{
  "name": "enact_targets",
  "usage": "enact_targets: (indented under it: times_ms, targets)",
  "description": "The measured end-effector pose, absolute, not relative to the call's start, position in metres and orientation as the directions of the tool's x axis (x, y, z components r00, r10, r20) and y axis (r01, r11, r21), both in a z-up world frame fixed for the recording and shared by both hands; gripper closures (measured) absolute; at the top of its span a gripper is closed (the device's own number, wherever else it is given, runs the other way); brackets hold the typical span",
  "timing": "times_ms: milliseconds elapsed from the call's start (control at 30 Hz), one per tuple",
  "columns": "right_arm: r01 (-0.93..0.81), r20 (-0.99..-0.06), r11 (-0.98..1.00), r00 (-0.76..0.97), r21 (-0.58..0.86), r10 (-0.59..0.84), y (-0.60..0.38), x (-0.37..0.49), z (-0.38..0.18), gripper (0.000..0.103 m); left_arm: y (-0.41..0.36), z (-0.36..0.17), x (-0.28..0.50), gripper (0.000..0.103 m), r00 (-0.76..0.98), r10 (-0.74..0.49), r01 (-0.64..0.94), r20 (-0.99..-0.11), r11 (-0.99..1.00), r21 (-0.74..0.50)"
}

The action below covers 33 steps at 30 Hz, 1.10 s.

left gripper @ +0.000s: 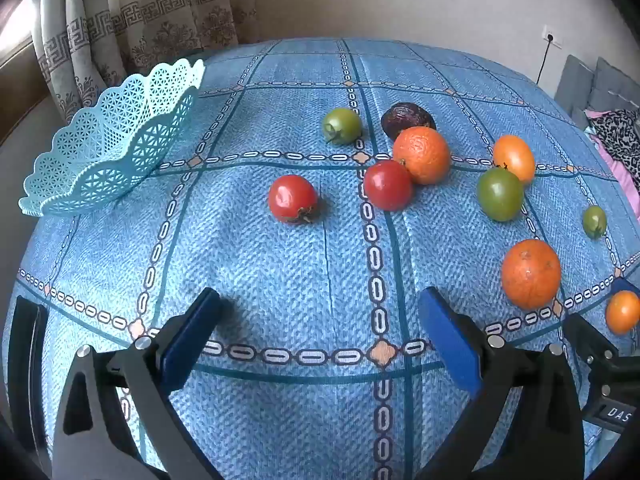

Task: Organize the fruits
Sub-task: 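Move the right gripper toward the large orange on the cover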

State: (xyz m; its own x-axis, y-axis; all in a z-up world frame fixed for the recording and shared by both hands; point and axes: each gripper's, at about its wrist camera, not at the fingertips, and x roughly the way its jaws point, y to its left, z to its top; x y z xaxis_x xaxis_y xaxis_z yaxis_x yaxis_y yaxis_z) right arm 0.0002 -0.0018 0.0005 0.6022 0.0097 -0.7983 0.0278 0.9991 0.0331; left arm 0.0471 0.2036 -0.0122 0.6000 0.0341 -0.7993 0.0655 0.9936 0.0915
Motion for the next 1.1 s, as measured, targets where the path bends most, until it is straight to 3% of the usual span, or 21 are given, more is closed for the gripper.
enact_targets:
  times_ms: [1100]
  targets:
    - [0.009,-0.797,1.000,0.604,0.016,0.007,-0.003,-0.004,0.001,0.005,0.204,-0.011,0.023,0.002,0.588,-0.009,0.136,-0.809,0.987,0.087]
